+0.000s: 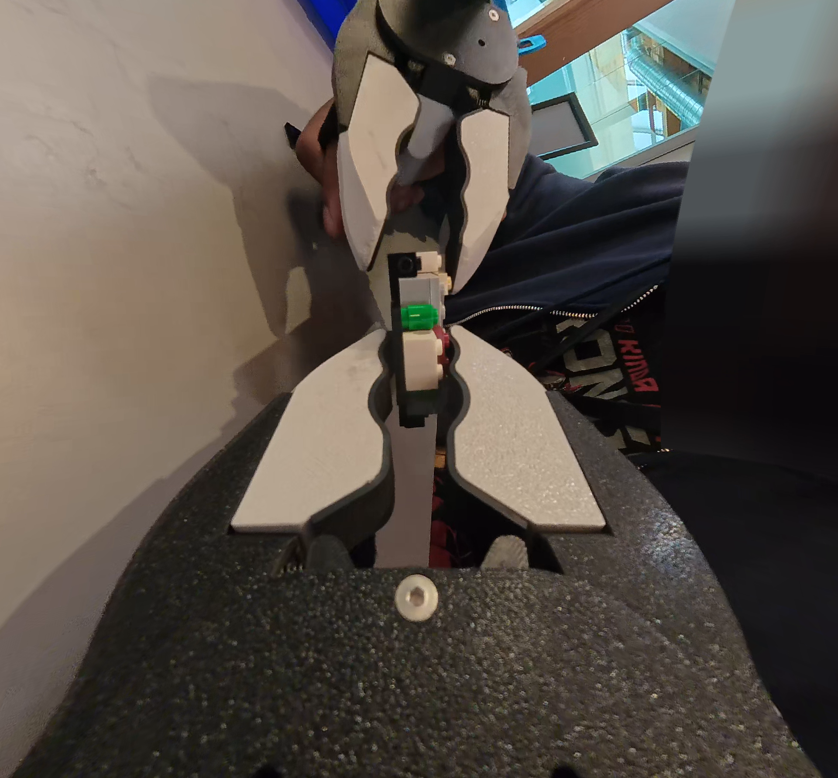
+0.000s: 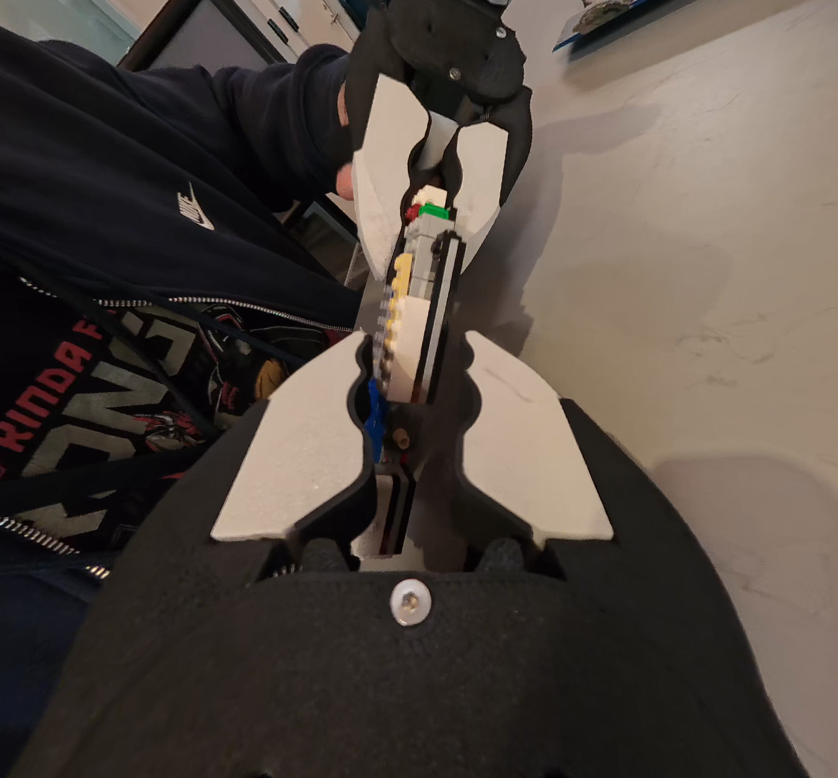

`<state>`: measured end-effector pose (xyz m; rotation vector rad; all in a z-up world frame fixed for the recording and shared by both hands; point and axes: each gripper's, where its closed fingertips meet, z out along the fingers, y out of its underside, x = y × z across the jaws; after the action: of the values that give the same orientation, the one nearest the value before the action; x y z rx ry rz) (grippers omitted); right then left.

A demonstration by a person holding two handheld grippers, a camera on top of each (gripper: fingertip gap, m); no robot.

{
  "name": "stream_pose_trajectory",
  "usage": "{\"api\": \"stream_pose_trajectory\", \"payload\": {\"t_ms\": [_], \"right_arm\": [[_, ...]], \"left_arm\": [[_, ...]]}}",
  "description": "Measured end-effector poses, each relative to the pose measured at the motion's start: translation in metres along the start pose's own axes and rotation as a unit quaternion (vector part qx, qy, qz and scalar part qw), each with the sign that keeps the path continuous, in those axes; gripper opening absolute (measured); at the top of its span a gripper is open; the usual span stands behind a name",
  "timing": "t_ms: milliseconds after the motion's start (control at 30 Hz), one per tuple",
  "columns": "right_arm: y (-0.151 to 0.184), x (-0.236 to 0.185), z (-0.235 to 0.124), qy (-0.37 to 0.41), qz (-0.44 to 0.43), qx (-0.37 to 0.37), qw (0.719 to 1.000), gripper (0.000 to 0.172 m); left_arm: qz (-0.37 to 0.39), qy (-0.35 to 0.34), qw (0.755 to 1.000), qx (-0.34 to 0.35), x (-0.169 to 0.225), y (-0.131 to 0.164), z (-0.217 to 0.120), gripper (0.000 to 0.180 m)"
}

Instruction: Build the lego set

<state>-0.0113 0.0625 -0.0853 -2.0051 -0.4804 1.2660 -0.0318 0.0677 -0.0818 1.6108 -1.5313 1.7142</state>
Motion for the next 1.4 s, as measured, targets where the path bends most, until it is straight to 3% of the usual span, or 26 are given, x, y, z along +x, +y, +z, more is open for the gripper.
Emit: {"api": "stream_pose_trajectory", "payload": {"t_ms": [267, 367, 567, 1400], "right_arm": [[-0.001, -0.002, 0.003, 0.003, 0.009, 0.004, 1.000, 0.037], [-0.003, -0.006, 0.003, -0.005, 0.008, 0.009, 1.000, 0.027], [-0.004, -0.008, 0.002, -0.016, 0.010, 0.013, 1.000, 0.025], [-0.009, -0.008, 0.004, -0.002, -0.005, 0.026, 1.000, 0.033]], "left_arm": [[0.030, -0.016, 0.999, -0.030, 0.005, 0.006, 0.011, 0.020], [0.029, -0.021, 0.999, -0.029, 0.004, 0.004, 0.011, 0.020], [0.035, -0.025, 0.999, -0.031, 0.006, 0.004, 0.011, 0.020], [0.028, -0.026, 0.998, -0.043, 0.009, 0.007, 0.017, 0.020]]}}
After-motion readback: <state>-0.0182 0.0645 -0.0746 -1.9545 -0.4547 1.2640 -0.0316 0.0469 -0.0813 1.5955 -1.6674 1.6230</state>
